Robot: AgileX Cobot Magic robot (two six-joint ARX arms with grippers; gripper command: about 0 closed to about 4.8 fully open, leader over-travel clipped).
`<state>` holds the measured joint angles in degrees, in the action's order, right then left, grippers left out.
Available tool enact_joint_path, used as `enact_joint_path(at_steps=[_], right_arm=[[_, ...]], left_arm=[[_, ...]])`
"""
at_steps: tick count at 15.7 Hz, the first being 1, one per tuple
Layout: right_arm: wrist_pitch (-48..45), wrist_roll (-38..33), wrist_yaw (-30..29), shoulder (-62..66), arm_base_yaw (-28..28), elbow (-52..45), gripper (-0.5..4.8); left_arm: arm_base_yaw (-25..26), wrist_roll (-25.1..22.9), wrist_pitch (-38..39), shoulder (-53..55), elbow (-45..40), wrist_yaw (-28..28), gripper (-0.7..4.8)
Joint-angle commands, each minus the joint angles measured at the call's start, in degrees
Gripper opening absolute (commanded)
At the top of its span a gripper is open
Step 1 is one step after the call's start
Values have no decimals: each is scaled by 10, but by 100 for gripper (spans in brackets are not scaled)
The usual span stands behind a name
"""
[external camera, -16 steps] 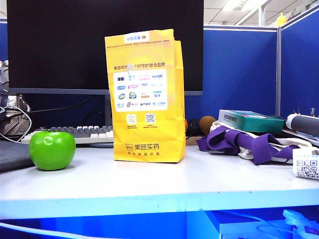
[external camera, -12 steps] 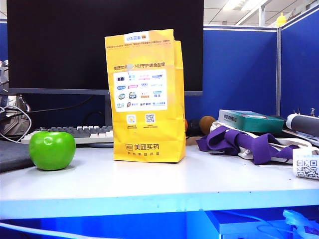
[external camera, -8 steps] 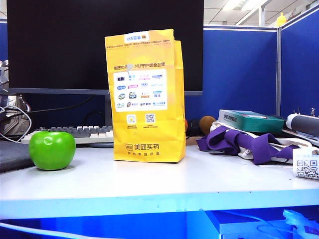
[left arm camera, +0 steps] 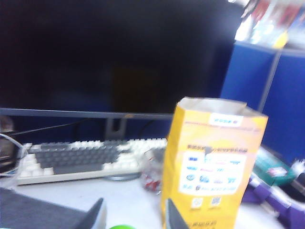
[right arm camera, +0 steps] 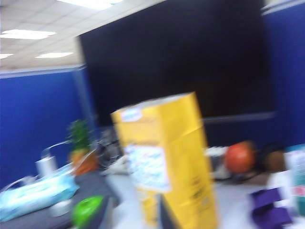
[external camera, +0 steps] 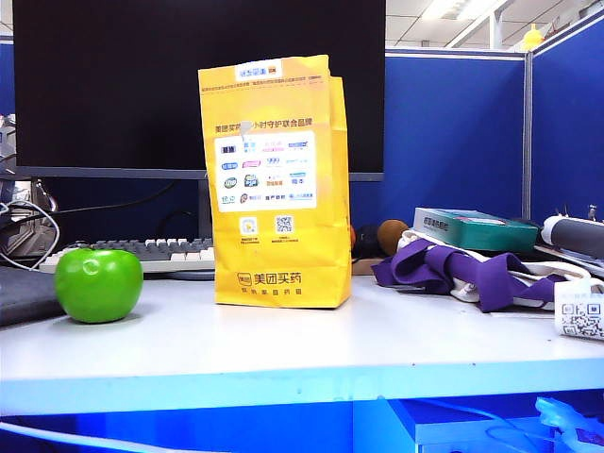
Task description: Pick up the green apple and throw it into the yellow paper bag.
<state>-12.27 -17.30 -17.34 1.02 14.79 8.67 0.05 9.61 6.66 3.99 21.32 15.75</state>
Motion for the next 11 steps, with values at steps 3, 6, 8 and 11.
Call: enact_joint_path(at_steps=[3,6,8,11], right_arm=[[21,7,23,130,5,89,97],[48,6,-13,258,14,156,95],[71,26,-24,330,35,212,95],[157,73,-35,423,69,299,95]], left_arm=[[-1,-69,118,149,146,-5,221],[-2,-105,171,263,225,1,222],[-2,-107,185,321,258,38,247],[-2,-131,261,400,303,52,256]])
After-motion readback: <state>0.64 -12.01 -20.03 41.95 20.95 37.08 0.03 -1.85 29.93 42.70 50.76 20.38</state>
